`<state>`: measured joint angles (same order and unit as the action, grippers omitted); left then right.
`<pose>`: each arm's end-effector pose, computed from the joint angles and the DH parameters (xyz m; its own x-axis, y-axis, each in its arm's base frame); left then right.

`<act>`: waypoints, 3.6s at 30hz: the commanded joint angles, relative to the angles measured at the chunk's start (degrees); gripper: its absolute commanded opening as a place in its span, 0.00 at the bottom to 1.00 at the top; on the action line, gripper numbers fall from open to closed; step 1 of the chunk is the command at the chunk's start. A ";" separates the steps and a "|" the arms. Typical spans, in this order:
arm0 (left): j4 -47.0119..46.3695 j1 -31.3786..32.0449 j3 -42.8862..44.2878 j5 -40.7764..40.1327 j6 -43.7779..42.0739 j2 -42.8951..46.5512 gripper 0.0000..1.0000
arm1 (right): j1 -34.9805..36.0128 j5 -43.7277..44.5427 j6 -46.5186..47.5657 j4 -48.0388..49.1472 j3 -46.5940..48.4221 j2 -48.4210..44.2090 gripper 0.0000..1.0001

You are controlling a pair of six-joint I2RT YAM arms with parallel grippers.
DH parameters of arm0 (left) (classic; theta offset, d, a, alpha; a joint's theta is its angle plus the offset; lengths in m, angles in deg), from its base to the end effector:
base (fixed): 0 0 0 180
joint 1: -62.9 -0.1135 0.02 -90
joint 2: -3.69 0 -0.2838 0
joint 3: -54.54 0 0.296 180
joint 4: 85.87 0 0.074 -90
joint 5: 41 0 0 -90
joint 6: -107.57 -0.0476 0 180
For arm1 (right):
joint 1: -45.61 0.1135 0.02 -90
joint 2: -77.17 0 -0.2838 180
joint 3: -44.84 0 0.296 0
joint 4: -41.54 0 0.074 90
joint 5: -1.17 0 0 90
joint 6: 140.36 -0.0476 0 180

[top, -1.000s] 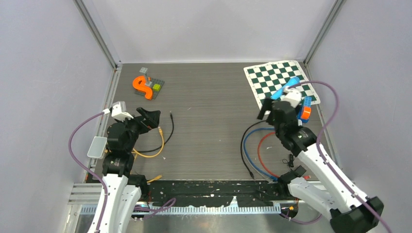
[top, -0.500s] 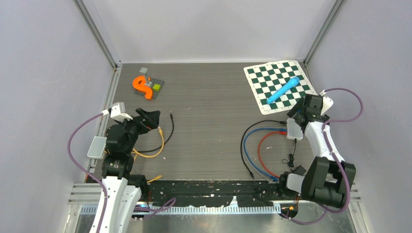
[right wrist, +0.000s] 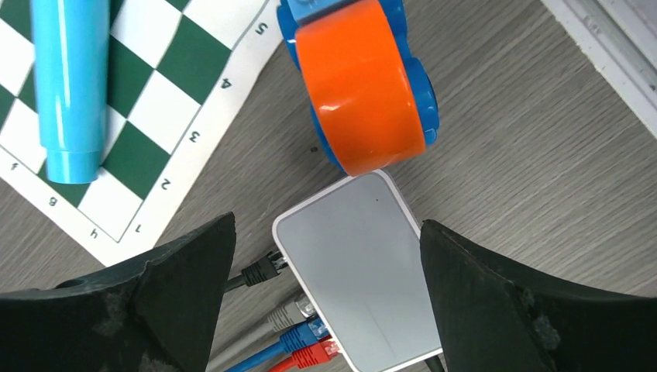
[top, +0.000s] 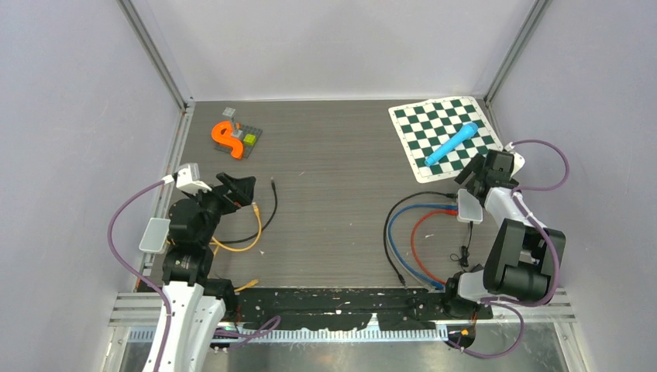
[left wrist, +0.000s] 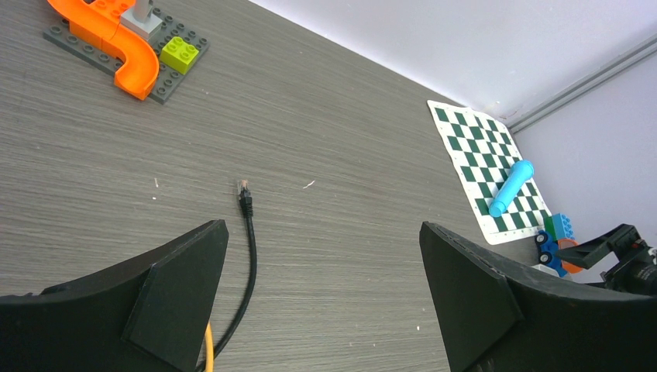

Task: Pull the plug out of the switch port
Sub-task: Move the switch port to the center of the board.

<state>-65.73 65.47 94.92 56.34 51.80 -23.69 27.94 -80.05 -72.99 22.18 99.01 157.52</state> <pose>0.1762 -0.0140 0.2955 -0.1989 -0.5495 -0.8114 0.0716 0.8176 -0.5713 0.3054 -0.1049 0.1763 -0.4731 0.5498 -0.6884 0.6326 0.7558 0.1689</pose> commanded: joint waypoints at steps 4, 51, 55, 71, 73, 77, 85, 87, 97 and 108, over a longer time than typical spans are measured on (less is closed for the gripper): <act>-1.92 -0.11 0.67 0.94 0.01 -1.24 0.99 | -1.36 -2.08 -1.31 7.28 -2.70 2.28 0.95; -3.73 -0.09 0.91 2.66 0.25 -3.72 0.99 | 23.83 -32.48 17.43 -5.98 7.51 7.35 0.94; -4.38 -0.19 0.84 3.60 0.24 -4.52 0.99 | 27.64 -35.86 21.23 -7.58 8.26 6.59 0.94; -16.37 5.07 4.02 21.56 0.70 -19.06 0.99 | 32.55 -1.07 7.37 -10.26 5.59 -10.71 0.99; -15.58 11.11 7.18 20.70 -1.85 -23.39 0.99 | 30.51 -0.37 0.59 -10.22 3.30 -12.56 0.99; -16.99 20.01 14.19 18.68 -5.03 -35.50 0.99 | 25.87 -5.45 -6.87 -6.62 -3.79 -16.37 0.99; -14.36 28.50 41.37 29.27 -6.11 -68.11 0.85 | 19.89 -14.33 -10.64 -3.14 -9.71 -18.10 0.99; -12.01 30.16 47.31 30.19 -6.38 -75.16 0.80 | 18.71 -17.91 -9.94 -2.18 -10.20 -16.63 0.98; -13.15 36.37 58.98 30.66 -2.75 -91.80 0.77 | 13.66 -29.33 -10.25 3.88 -12.64 -9.85 0.94; -13.73 38.12 63.52 30.12 -0.31 -99.87 0.71 | 13.28 -31.35 -11.84 8.35 -13.51 -5.51 0.83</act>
<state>-77.62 103.66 156.56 85.32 50.19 -122.61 41.62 -109.06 -83.77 26.16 85.87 150.81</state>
